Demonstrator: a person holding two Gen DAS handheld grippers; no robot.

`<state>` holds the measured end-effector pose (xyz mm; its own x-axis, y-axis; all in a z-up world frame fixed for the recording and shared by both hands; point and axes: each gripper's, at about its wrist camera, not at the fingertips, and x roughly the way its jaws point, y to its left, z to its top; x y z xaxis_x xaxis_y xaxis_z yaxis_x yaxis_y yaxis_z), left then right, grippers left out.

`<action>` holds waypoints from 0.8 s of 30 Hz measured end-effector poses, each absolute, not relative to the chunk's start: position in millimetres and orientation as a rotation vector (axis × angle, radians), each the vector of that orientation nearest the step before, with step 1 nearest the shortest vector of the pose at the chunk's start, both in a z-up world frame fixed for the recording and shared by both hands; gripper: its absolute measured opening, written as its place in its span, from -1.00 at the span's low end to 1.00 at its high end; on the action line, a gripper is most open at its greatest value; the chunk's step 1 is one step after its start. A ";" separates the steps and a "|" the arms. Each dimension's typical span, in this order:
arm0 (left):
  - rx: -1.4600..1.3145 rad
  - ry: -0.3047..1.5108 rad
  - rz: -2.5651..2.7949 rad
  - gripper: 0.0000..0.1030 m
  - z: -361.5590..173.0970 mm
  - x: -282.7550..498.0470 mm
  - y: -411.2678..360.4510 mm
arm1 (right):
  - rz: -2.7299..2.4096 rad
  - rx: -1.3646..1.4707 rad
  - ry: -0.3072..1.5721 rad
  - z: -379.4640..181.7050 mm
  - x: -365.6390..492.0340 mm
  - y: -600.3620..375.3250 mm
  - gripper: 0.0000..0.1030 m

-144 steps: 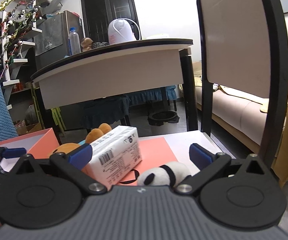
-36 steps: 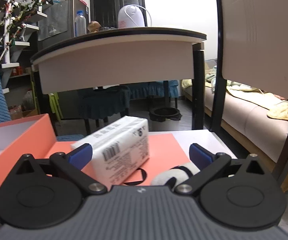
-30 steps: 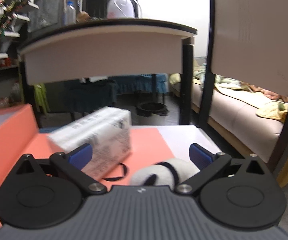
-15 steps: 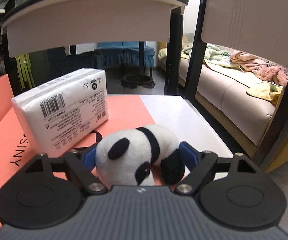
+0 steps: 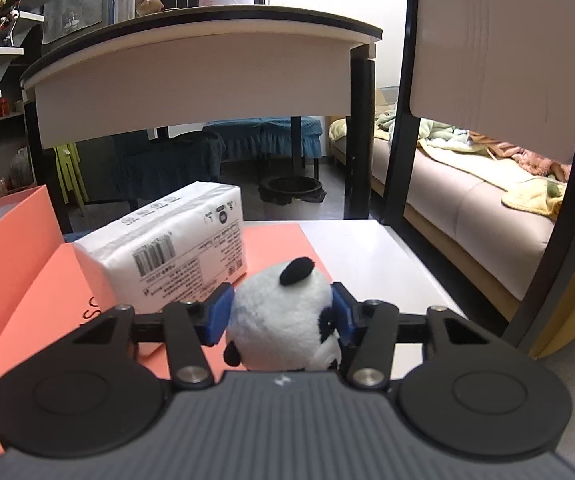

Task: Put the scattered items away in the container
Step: 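Reach the right tool to the panda plush and close on it, then carry the panda plush with the right tool into the pink box and release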

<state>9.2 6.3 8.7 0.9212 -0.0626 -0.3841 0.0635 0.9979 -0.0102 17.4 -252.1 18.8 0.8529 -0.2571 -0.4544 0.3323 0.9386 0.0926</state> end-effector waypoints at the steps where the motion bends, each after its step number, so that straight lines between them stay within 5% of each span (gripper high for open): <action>1: 0.002 0.394 -0.065 0.98 8.8 8.5 7.1 | -0.303 0.172 0.451 19.6 16.9 -250.4 0.00; 10: -0.011 0.396 -0.068 0.98 9.6 6.6 11.6 | -0.270 0.160 0.474 12.0 22.5 -240.5 0.07; 15: -0.010 0.401 -0.069 0.98 9.5 6.4 12.3 | -0.265 0.166 0.515 4.2 24.7 -239.3 0.52; 17: -0.012 0.402 -0.069 0.98 9.8 6.3 13.0 | -0.272 0.136 0.521 2.6 25.8 -236.7 0.48; 21: -0.015 0.403 -0.069 0.98 10.2 5.4 14.7 | -0.266 0.135 0.511 8.9 24.0 -234.2 0.08; 24: -0.014 0.403 -0.067 0.98 10.4 3.4 15.8 | -0.260 0.143 0.499 14.9 22.2 -232.5 0.07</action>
